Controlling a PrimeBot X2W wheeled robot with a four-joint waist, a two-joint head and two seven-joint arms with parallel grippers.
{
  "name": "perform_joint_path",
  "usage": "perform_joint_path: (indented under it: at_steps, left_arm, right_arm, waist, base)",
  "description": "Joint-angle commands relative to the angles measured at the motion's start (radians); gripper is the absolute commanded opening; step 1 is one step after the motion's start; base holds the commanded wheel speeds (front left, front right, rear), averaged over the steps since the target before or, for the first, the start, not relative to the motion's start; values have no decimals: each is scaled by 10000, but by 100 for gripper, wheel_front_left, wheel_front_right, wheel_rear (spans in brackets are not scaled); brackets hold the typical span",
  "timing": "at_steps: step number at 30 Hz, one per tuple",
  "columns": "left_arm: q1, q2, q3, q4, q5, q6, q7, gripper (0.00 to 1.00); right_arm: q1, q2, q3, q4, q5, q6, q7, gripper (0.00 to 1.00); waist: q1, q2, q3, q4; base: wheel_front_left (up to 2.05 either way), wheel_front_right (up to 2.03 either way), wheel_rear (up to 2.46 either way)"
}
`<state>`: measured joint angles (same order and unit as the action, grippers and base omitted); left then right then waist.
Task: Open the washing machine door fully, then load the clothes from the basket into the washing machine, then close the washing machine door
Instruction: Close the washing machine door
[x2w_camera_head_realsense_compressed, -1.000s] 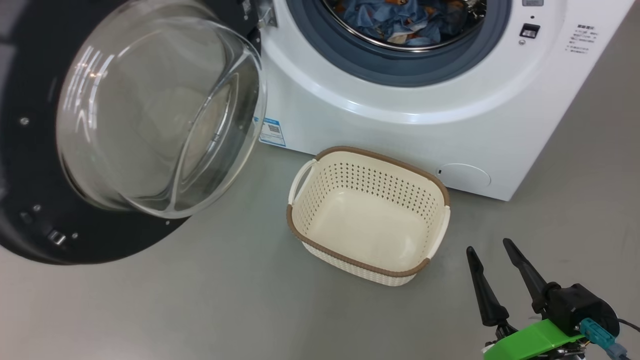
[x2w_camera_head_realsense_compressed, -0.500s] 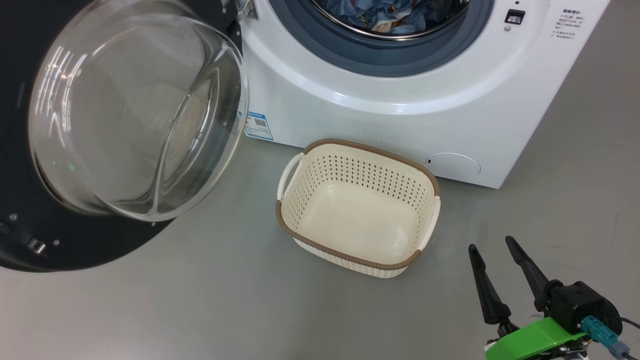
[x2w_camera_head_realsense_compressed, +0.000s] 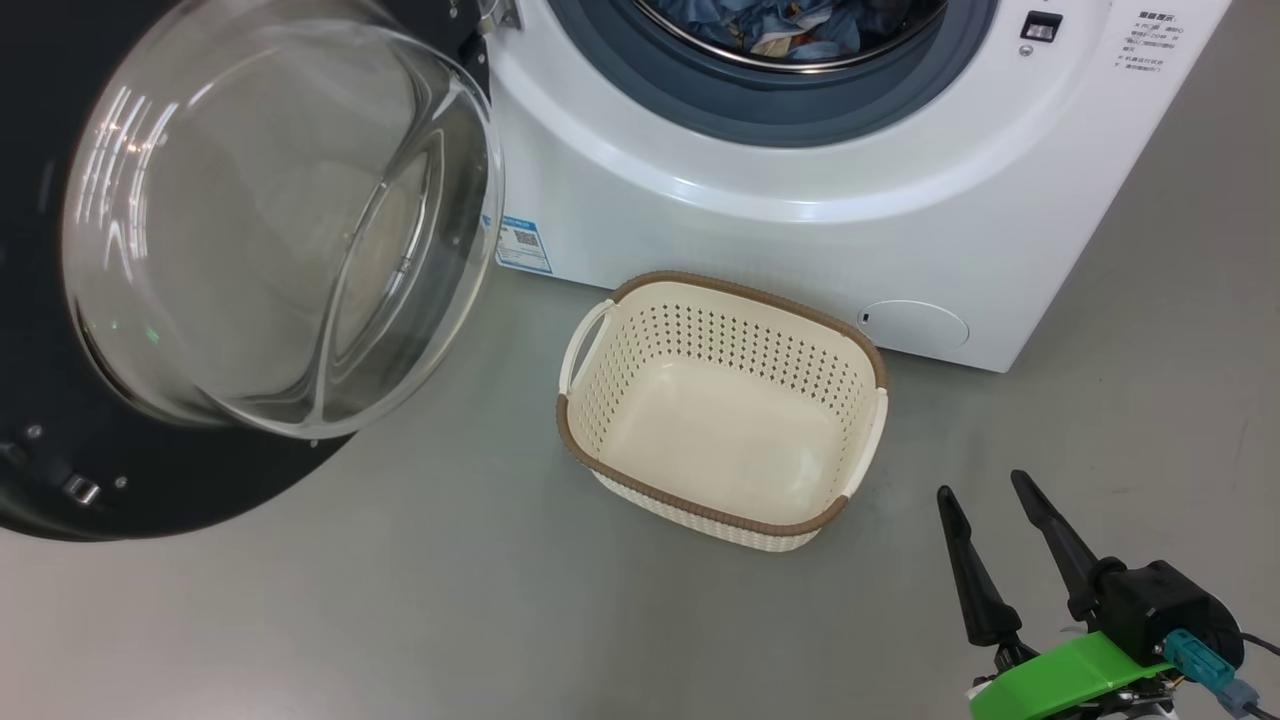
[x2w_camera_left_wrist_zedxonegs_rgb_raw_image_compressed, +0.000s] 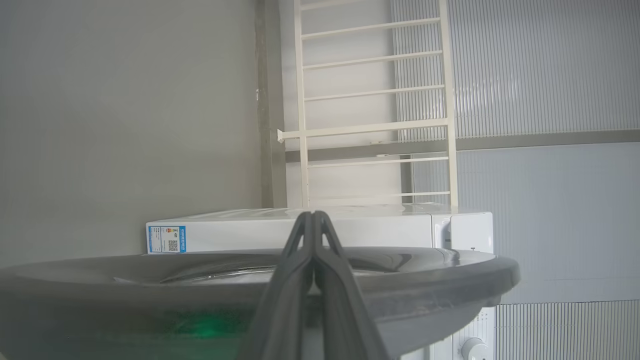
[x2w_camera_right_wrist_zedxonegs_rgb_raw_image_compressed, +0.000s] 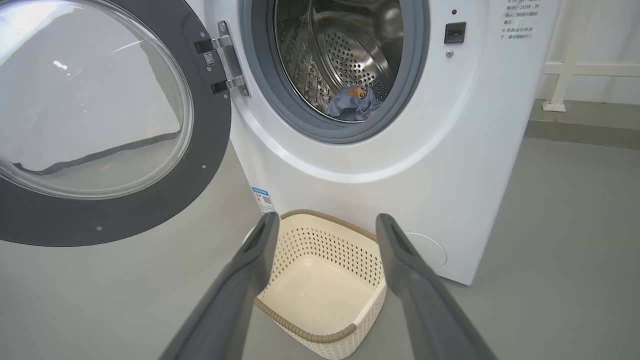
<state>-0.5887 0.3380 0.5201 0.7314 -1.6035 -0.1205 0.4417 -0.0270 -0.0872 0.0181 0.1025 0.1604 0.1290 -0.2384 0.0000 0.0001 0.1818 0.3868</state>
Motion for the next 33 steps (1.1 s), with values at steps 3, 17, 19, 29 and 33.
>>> perform_joint_path:
  at_steps: [3, 17, 19, 29, 33]
  left_arm:
    - [191, 431, 134, -522, -238, -94, 440, 0]
    - [1065, -234, -507, -1535, -559, -100, 2266, 0]
    - [1165, -323, -574, -1717, -627, -100, 2491, 0]
    - [1848, -1124, -1053, -3114, -1022, -81, 3571, 0]
    - [2082, -1456, -1331, -3787, -1204, 72, 4029, 0]
  right_arm:
    - [-350, 15, 249, -199, 54, 17, -44, 100]
    - [-310, 49, 215, -19, 164, 17, -99, 100]
    - [-309, 58, 205, -5, 171, 17, -105, 100]
    - [-313, 131, 215, 143, 219, 17, -152, 100]
    - [-327, 155, 216, 216, 220, 17, -168, 100]
  waist:
    - [0, -1, -9, 2]
    - [0, -1, -88, 100]
    - [0, -1, -78, 115]
    - [0, -1, -27, 156]
    - [0, -1, -38, 160]
  base:
    - [0, 0, 0]
    - [0, 0, 0]
    - [0, 0, 0]
    - [0, 0, 0]
    - [0, 0, 0]
